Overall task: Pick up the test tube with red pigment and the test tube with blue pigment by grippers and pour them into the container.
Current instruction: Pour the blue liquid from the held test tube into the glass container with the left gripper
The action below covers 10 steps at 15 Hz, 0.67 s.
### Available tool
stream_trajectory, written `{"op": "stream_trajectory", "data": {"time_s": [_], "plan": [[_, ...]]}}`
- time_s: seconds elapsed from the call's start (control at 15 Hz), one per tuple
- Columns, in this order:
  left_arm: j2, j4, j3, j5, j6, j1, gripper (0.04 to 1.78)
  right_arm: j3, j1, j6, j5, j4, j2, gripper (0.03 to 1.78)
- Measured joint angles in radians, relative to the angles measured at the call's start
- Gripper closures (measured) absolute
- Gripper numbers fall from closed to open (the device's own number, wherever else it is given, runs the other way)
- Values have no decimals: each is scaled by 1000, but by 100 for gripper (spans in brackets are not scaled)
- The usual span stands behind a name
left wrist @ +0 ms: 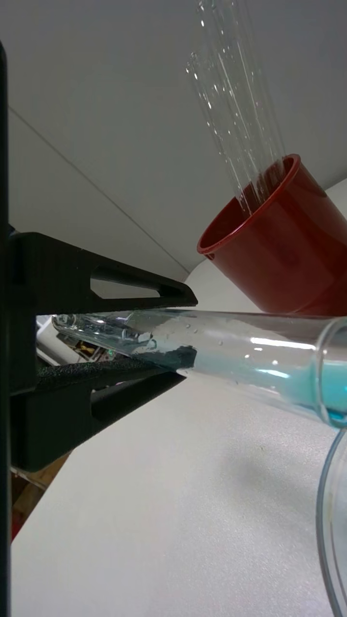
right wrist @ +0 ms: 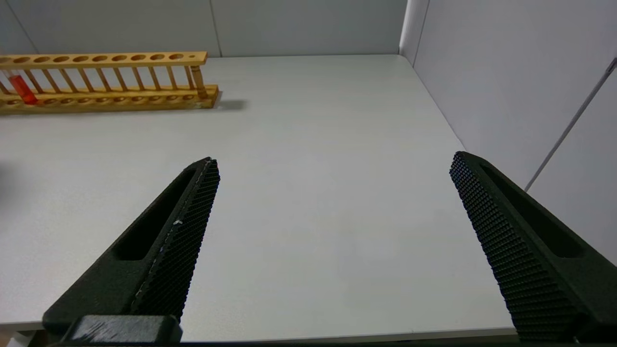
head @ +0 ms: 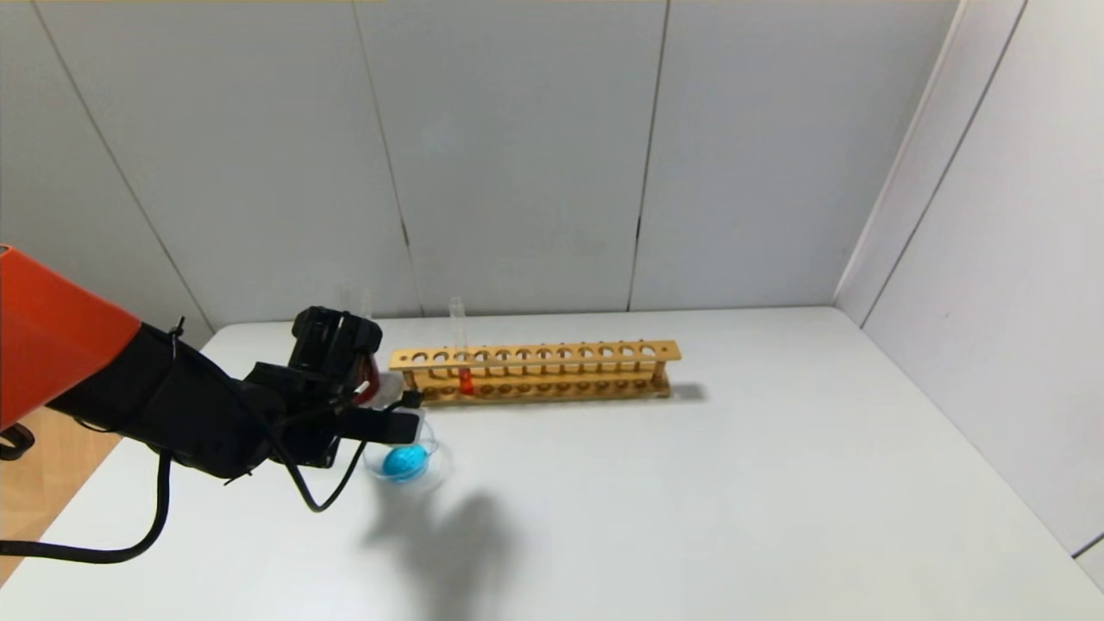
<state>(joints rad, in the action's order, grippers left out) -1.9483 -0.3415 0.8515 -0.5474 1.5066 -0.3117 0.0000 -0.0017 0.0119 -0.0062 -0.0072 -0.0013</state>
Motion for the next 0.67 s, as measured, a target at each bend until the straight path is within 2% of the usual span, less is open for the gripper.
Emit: {"op": "stream_trajectory", "data": {"time_s": [0.33, 0.67], "plan": [[27, 2, -11, -20, 67, -9, 149, 0, 0, 0, 0, 0, 0, 6], [43, 2, -33, -82, 127, -20, 150, 0, 0, 0, 0, 0, 0, 6]]}}
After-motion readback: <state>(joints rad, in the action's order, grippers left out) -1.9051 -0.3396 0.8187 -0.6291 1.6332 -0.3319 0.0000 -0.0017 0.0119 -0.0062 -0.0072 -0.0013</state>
